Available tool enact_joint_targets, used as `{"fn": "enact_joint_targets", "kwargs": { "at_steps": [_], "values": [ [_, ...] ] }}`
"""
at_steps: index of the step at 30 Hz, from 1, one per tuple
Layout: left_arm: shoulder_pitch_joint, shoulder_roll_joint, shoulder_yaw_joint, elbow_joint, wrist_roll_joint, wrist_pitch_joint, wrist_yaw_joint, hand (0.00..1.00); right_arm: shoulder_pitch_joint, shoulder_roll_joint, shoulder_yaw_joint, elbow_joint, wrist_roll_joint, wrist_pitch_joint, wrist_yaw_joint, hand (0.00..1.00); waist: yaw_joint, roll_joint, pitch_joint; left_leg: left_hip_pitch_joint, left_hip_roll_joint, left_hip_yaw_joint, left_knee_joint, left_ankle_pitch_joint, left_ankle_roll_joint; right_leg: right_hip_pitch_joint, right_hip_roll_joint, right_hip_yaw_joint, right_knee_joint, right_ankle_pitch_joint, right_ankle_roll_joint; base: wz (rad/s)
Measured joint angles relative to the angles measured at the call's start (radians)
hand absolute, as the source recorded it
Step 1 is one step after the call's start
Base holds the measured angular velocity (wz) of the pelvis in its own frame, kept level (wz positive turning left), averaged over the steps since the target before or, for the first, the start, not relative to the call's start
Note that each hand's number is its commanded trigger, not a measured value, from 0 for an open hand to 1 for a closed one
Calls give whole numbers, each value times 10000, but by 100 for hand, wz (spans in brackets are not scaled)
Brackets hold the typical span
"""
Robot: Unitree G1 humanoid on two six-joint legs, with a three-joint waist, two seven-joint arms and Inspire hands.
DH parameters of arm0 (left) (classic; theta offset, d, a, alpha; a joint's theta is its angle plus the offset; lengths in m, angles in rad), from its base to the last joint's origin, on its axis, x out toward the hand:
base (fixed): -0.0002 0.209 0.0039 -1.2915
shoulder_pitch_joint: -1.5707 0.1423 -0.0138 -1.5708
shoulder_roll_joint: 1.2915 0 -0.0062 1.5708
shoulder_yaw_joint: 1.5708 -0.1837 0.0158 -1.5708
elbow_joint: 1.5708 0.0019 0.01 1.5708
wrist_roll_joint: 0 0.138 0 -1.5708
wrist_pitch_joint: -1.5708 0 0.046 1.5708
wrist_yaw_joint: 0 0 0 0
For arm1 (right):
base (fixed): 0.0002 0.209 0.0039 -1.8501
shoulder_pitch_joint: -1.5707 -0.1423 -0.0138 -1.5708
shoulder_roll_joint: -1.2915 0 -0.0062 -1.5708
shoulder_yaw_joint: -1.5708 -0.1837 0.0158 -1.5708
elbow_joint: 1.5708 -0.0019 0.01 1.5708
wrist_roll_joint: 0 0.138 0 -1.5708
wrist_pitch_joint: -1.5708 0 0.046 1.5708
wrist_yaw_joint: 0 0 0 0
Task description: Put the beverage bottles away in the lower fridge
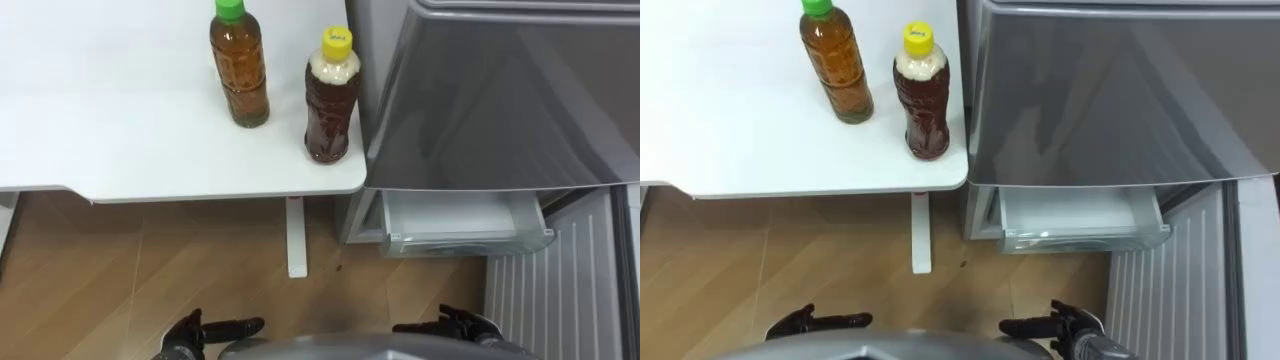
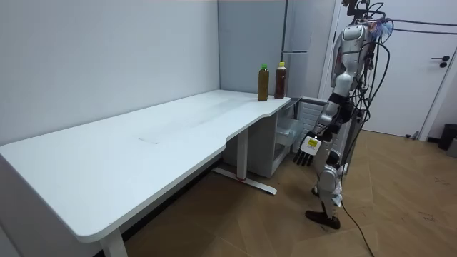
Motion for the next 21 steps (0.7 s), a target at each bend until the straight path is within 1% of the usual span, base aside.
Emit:
{"fn": "enact_joint_targets", "kwargs": {
  "at_steps": [3,8,14,21],
  "values": [
    [3,-2,155,34,19,3,1,0,1,0,-105,61,-1,4,1,0,8,16,14,136,-3,-5,-2,0,0,99,-3,2,-12,-1,1,0],
    [41,46,498,42,259,3,69,0,33,-2,-344,118,-9,3,-1,0,4,53,2,162,-11,-18,-3,-1,1,145,-8,13,-9,-15,4,0],
    [157,50,747,40,265,6,305,0,36,-4,-377,141,-7,10,-24,0,-3,80,-6,155,-12,-121,-9,-6,9,164,-3,-31,6,-15,4,2],
    [196,48,753,38,267,42,445,0,34,-4,-564,224,-7,20,-26,0,1,100,-22,153,-17,-147,-9,-6,9,176,-4,-33,2,-15,4,1]
  ]
}}
